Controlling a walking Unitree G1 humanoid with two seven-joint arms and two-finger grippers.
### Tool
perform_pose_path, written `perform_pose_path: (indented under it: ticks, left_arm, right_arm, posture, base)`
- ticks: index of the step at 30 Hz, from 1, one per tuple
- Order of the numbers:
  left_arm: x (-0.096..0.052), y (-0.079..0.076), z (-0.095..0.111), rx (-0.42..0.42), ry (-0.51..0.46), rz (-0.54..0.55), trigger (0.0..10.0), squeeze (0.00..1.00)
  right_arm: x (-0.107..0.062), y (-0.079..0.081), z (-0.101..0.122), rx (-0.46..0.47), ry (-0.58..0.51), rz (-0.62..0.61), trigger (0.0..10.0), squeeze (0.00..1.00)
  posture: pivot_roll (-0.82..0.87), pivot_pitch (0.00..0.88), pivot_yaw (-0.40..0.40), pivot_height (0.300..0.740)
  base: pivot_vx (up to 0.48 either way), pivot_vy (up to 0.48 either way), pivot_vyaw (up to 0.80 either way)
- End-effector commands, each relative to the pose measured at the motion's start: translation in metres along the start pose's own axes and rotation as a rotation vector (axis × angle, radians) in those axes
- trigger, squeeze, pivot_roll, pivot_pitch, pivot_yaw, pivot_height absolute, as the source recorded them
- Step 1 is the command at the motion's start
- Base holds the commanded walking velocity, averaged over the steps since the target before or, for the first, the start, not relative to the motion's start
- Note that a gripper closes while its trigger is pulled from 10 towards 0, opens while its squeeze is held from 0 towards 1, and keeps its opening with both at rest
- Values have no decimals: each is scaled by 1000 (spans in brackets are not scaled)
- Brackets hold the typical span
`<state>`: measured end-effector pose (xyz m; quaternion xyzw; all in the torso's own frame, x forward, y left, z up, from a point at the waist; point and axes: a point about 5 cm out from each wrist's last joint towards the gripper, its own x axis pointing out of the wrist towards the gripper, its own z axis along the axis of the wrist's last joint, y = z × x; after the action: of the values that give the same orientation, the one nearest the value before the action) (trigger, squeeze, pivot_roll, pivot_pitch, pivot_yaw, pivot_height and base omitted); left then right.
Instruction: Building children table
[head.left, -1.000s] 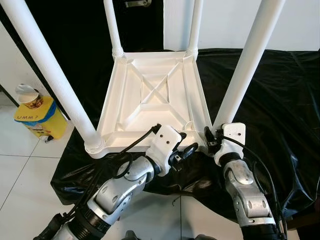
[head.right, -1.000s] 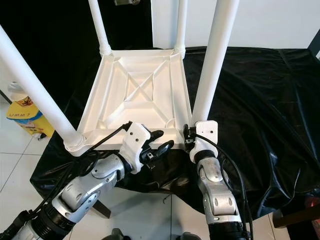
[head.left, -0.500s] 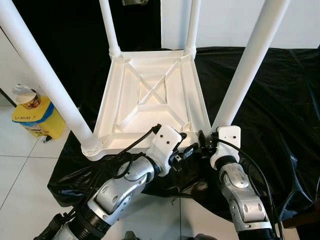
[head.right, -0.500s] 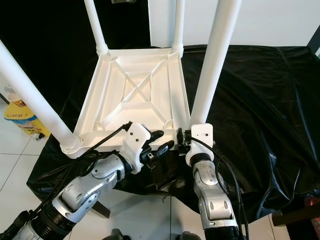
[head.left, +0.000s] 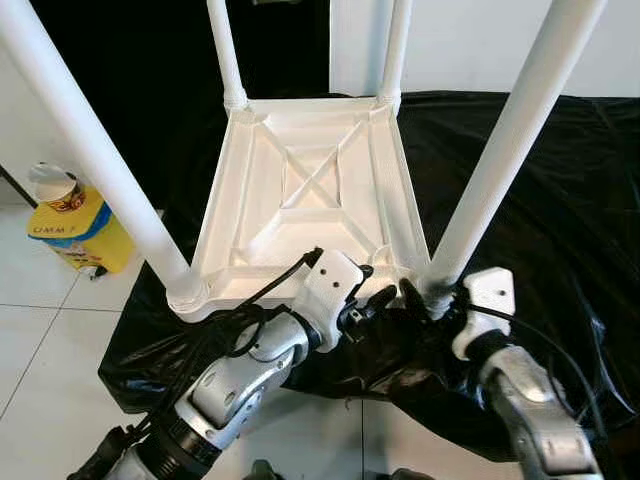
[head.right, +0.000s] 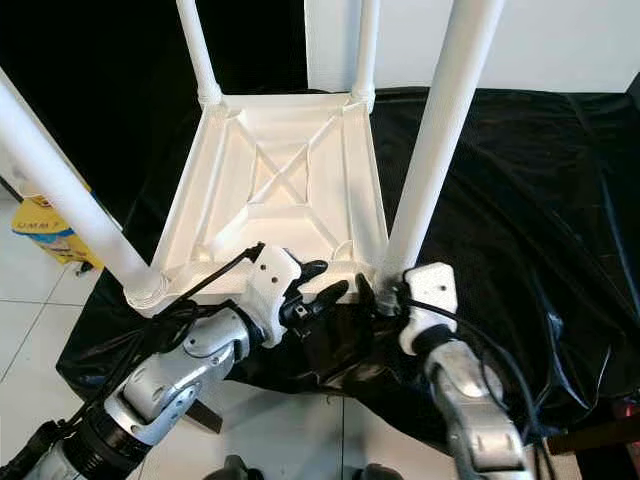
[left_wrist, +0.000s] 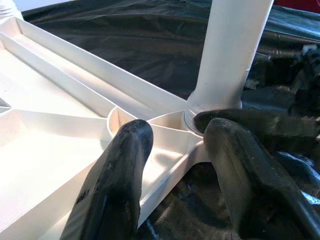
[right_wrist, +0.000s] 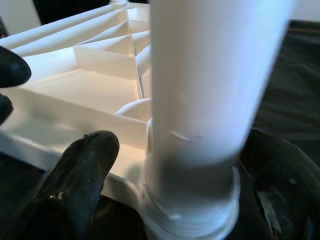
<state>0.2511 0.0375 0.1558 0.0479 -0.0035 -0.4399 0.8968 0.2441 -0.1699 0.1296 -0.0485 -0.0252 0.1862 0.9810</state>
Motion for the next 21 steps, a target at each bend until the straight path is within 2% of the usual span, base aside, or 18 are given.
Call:
perform_pose_path:
  ticks: [1,6,7,10,12,13,14,15,21]
  left_arm:
    - [-1,-9,-1,8,8,-190,10000,0]
    - [-1,-8,-1,13,10,-198,10000,0]
    - [-1,-8,-1,16,13,-200,10000,0]
    - [-1,-8,-1,25,19,-205,10000,0]
    - [-1,-8,-1,25,19,-205,10000,0]
    - [-1,-7,-2,38,30,-204,10000,0]
    - [-1,-7,-2,38,30,-204,10000,0]
    - [-3,-5,-3,51,40,-197,10000,0]
    - [-9,3,-5,66,59,-160,10000,0]
  right_arm:
    - [0,-1,-1,8,-4,34,10000,0]
    - [9,-16,0,-32,10,112,10000,0]
    - [16,-18,1,-49,13,140,10000,0]
    - [30,-17,1,-78,27,208,10000,0]
    - [30,-17,1,-78,27,208,10000,0]
    - [42,-13,-3,-105,53,259,6510,0]
    - [42,-13,-3,-105,53,259,6510,0]
    - [45,-12,-8,-116,73,277,0,0]
    - [43,-13,-15,-97,101,281,0,0]
  posture:
    - [19,78,27,740]
    - [19,75,39,740]
    - [24,71,44,740]
    - [30,69,45,740]
    - [30,69,45,740]
    - [47,64,37,740]
    - [47,64,37,740]
    - [56,65,30,740]
    - [67,67,19,740]
  base:
    - [0,0,0]
    - [0,0,0]
    - [0,0,0]
    - [0,0,0]
    - [0,0,0]
    - [0,0,0]
    - [0,0,0]
    - [0,0,0]
    - [0,0,0]
